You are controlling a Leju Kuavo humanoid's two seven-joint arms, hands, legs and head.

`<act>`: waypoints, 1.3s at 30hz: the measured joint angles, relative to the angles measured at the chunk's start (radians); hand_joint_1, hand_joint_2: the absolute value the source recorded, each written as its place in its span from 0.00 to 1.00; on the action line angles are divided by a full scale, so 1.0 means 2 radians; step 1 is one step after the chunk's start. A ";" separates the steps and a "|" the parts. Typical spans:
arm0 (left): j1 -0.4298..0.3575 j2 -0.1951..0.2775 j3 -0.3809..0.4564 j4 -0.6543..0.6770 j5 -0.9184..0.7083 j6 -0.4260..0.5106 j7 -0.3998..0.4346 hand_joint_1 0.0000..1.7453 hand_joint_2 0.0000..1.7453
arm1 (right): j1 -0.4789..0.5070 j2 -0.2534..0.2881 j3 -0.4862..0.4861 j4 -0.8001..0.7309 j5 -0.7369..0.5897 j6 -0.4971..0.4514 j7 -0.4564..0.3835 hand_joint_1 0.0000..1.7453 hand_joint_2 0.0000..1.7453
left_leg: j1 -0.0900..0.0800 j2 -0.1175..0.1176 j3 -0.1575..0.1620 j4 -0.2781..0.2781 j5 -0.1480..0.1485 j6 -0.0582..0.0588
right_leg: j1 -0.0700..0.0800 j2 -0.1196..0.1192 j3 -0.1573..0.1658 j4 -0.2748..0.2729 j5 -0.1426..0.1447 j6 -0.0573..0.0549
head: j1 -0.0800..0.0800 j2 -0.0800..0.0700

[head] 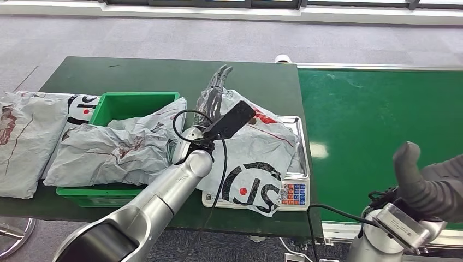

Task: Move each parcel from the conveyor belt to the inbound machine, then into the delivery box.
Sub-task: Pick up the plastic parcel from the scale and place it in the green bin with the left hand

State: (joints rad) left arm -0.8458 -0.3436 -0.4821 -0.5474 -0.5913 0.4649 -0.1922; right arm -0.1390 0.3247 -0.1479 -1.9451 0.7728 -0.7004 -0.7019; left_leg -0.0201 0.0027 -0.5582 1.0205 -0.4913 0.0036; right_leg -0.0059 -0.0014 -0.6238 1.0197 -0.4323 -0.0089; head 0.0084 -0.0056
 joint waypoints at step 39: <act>-0.008 0.007 -0.046 0.150 -0.067 -0.101 0.096 1.00 1.00 | 0.002 -0.001 0.066 0.010 -0.015 0.000 0.002 0.00 1.00 | 0.000 0.001 0.000 0.000 0.000 0.000 | 0.000 0.001 0.000 0.000 0.000 0.000 | 0.000 0.000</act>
State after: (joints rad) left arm -0.8615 -0.3298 -0.5749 -0.2466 -0.7256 0.2623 -0.0005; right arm -0.1345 0.3219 -0.0165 -1.9251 0.7436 -0.6996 -0.6985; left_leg -0.0198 0.0048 -0.5585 1.0202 -0.4914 0.0036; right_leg -0.0058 0.0009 -0.6244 1.0199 -0.4320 -0.0090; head 0.0084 -0.0053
